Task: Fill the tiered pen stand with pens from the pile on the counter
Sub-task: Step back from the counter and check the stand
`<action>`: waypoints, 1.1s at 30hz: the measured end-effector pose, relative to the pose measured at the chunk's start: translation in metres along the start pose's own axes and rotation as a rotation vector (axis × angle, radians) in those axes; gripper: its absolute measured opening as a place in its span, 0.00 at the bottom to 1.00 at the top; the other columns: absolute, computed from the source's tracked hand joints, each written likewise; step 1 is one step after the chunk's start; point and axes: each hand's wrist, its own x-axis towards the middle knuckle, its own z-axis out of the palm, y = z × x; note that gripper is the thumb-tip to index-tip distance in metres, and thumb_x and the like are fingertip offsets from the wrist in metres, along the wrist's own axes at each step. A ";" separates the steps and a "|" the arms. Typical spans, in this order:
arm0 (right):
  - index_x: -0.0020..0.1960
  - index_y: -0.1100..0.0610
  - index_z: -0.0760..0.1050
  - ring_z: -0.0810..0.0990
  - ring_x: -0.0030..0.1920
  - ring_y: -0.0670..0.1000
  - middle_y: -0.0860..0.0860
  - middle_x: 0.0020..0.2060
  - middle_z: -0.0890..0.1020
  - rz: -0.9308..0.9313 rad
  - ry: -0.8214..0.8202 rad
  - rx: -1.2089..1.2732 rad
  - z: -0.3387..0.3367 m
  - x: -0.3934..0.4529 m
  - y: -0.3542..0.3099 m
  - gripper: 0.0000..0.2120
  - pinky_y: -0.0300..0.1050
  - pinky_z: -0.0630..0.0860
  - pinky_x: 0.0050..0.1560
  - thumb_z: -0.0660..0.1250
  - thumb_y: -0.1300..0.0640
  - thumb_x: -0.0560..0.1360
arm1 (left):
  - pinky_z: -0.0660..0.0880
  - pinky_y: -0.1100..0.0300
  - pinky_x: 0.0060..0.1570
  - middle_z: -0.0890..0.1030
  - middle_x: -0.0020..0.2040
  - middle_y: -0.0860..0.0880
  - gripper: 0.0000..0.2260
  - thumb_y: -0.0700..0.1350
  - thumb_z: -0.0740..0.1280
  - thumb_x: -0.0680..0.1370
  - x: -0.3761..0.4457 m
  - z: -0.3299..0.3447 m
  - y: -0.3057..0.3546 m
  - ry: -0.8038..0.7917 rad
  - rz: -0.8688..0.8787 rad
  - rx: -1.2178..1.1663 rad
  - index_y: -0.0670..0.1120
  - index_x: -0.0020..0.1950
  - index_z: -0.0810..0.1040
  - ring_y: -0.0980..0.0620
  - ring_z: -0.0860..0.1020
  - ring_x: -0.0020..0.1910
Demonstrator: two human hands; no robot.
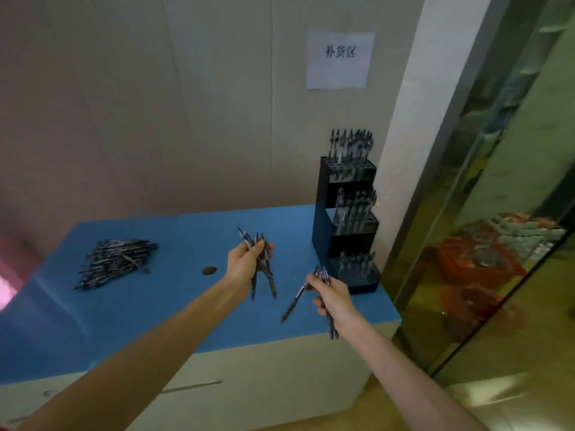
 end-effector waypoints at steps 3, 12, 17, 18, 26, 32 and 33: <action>0.55 0.65 0.79 0.67 0.27 0.48 0.54 0.38 0.83 -0.067 -0.004 -0.038 -0.068 0.010 -0.020 0.12 0.41 0.61 0.23 0.72 0.56 0.79 | 0.80 0.53 0.57 0.87 0.51 0.46 0.07 0.41 0.65 0.84 0.004 0.065 0.003 0.043 0.075 0.025 0.41 0.53 0.82 0.47 0.84 0.54; 0.47 0.56 0.80 0.70 0.29 0.50 0.51 0.31 0.79 -0.311 0.150 -0.072 -0.214 0.053 -0.079 0.06 0.42 0.64 0.26 0.69 0.54 0.80 | 0.82 0.47 0.54 0.86 0.49 0.46 0.06 0.41 0.63 0.85 0.020 0.174 0.033 0.158 0.252 0.085 0.44 0.52 0.79 0.47 0.85 0.52; 0.50 0.57 0.81 0.80 0.40 0.49 0.53 0.39 0.82 -0.574 0.245 -0.178 -0.221 0.089 -0.124 0.09 0.33 0.74 0.39 0.68 0.52 0.80 | 0.83 0.51 0.52 0.86 0.50 0.42 0.09 0.42 0.65 0.84 0.036 0.201 0.066 0.156 0.390 0.183 0.37 0.56 0.79 0.47 0.85 0.48; 0.50 0.58 0.81 0.79 0.39 0.47 0.53 0.39 0.82 -0.623 0.257 -0.190 -0.219 0.097 -0.134 0.09 0.29 0.73 0.38 0.68 0.52 0.80 | 0.83 0.53 0.52 0.86 0.50 0.43 0.09 0.42 0.65 0.84 0.040 0.207 0.075 0.128 0.435 0.217 0.37 0.57 0.80 0.48 0.85 0.49; 0.44 0.55 0.79 0.77 0.32 0.44 0.47 0.33 0.79 -0.832 0.248 -0.431 -0.196 0.154 -0.179 0.10 0.39 0.73 0.32 0.70 0.49 0.79 | 0.83 0.44 0.52 0.86 0.50 0.48 0.08 0.45 0.67 0.83 0.097 0.241 0.115 -0.122 0.724 0.561 0.43 0.58 0.79 0.49 0.86 0.49; 0.52 0.54 0.82 0.80 0.34 0.46 0.46 0.37 0.83 -0.916 0.144 -0.789 -0.191 0.186 -0.186 0.11 0.49 0.81 0.35 0.70 0.47 0.79 | 0.83 0.42 0.49 0.86 0.47 0.50 0.09 0.50 0.68 0.82 0.145 0.243 0.098 -0.168 0.693 0.671 0.45 0.56 0.78 0.49 0.86 0.46; 0.55 0.55 0.83 0.81 0.36 0.44 0.46 0.40 0.84 -0.925 0.129 -0.831 -0.190 0.188 -0.184 0.12 0.45 0.81 0.37 0.70 0.47 0.79 | 0.83 0.42 0.49 0.86 0.47 0.50 0.10 0.51 0.67 0.82 0.151 0.242 0.092 -0.186 0.703 0.697 0.45 0.55 0.78 0.50 0.86 0.46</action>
